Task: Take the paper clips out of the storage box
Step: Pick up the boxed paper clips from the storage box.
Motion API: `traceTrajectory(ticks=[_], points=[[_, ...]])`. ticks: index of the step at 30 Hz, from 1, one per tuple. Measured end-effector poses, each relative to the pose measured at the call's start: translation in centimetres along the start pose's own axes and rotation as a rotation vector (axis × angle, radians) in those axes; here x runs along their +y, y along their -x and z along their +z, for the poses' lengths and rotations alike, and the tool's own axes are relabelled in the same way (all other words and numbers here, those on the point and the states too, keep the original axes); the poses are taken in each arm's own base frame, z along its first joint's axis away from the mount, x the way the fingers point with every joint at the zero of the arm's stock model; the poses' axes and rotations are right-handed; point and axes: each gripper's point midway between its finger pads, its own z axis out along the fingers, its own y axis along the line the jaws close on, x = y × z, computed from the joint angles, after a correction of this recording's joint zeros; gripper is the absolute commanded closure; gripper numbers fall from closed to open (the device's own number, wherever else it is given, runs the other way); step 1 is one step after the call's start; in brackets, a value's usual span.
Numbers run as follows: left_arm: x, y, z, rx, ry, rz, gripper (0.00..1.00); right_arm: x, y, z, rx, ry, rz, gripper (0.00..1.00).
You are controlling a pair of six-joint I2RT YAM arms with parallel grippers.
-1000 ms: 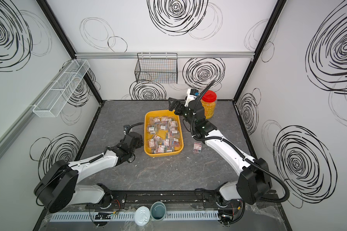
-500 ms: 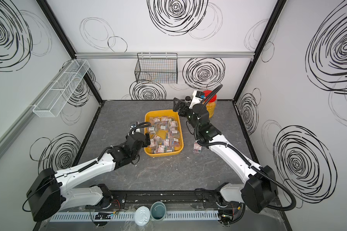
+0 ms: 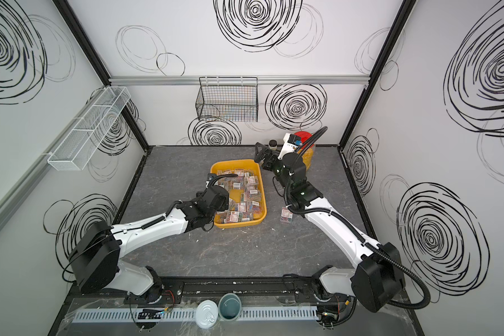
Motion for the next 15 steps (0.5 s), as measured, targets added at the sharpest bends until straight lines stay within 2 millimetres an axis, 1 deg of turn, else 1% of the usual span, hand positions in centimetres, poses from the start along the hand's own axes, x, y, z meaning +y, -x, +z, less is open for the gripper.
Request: traceTrajectory(ticks=[3,6,8,11,13,15], points=[[-0.6,0.0,0.8,0.025,-0.004,0.006,0.17,-0.8,0.0,0.1,0.010,-0.022,0.011,0.00],[-1.2,0.0,1.8,0.045,-0.004,0.012,0.17,-1.6,0.7,-0.2,-0.009,-0.043,0.034,0.00],[-1.6,0.0,2.4,0.056,-0.001,0.016,0.18,-2.6,1.2,-1.0,-0.025,-0.054,0.061,0.00],[-1.8,-0.2,3.2,0.076,-0.003,0.016,0.19,-4.7,2.3,-2.0,-0.055,-0.084,0.105,0.00],[-1.8,-0.2,3.8,0.088,0.002,0.010,0.20,-5.8,2.9,-1.9,-0.065,-0.106,0.130,0.00],[-1.6,-0.2,4.7,0.100,0.012,0.000,0.20,-6.5,2.9,-1.4,-0.049,-0.120,0.149,0.00]])
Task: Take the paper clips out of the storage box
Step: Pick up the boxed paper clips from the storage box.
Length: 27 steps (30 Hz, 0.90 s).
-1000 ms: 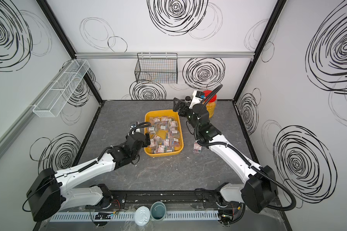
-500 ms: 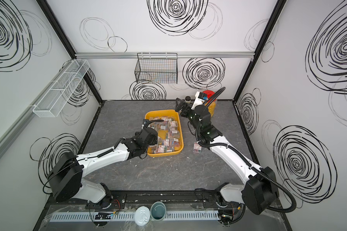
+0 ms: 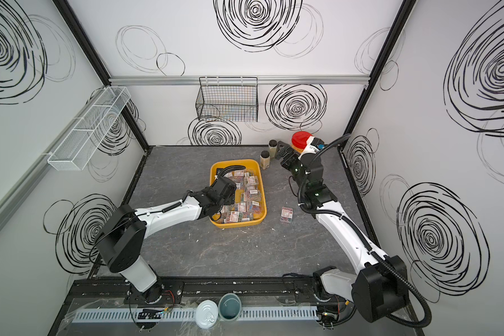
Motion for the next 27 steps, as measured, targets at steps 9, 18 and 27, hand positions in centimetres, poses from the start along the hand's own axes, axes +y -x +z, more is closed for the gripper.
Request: traceTrajectory(ticks=[9,18,27], points=[[0.4,-0.4,2.9,0.047,0.047,-0.014,0.20,-0.8,-2.6,3.0,0.143,0.010,0.040,0.00],[0.7,-0.9,5.9,0.088,0.086,-0.026,0.11,-1.0,-2.6,3.1,0.156,0.014,0.053,0.00],[-0.5,0.3,8.1,0.090,0.082,-0.056,0.01,-1.3,-2.3,3.1,0.156,0.013,0.062,0.00]])
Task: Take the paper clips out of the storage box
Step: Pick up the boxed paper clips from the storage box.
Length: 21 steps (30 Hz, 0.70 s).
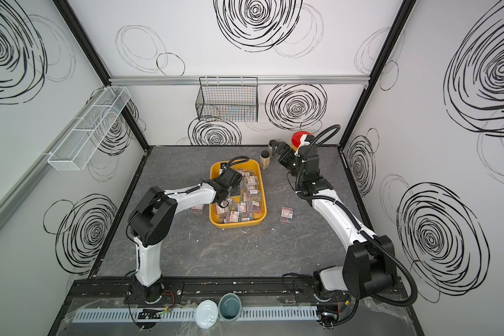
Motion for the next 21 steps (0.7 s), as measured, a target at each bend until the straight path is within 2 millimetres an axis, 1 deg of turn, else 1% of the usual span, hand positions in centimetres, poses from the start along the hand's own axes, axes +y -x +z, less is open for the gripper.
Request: traceTrajectory(ticks=[12,16,21], points=[[-1.5,1.7,1.6,0.001,0.013,-0.004,0.01,-0.2,0.2,0.0,0.002,0.002,0.018,0.00],[-1.4,2.0,2.1,-0.007,0.035,-0.015,0.01,-0.3,0.3,0.0,0.003,0.002,0.022,0.00],[-1.0,2.2,2.4,-0.016,0.045,-0.063,0.01,-0.3,0.3,0.0,0.004,0.003,0.026,0.00]])
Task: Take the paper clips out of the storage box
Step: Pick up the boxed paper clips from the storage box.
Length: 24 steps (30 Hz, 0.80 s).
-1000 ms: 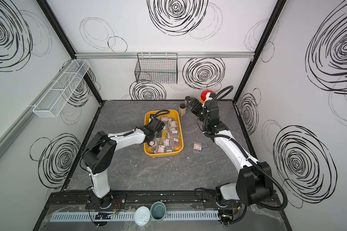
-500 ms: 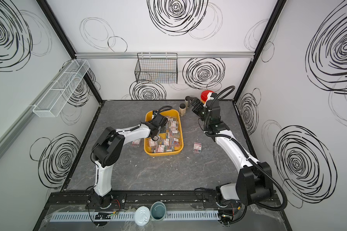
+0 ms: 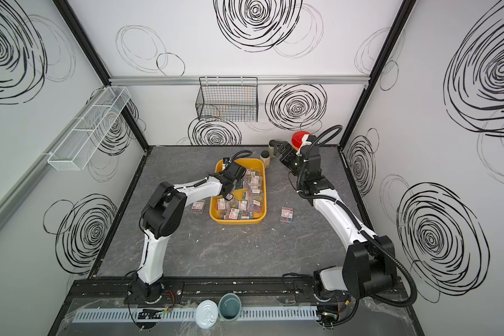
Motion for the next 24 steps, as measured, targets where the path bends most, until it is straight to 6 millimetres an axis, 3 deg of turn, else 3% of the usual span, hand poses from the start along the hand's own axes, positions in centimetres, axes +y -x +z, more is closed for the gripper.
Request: traceTrajectory(ticks=[3,8,20,24], points=[[0.13,0.05,0.08,-0.010,0.006,-0.031,0.00,0.01,-0.03,0.01,0.003,0.002,0.004,0.00],[0.33,0.32,0.13,-0.024,0.017,-0.075,0.08,-0.18,-0.42,0.28,0.020,0.003,0.012,0.00],[0.57,0.41,0.61,-0.034,0.041,-0.181,0.08,-0.24,-0.74,0.45,0.036,0.008,0.015,0.00],[0.66,0.45,0.92,-0.034,0.059,-0.186,0.14,-0.28,-0.69,0.44,0.036,0.009,0.015,0.00]])
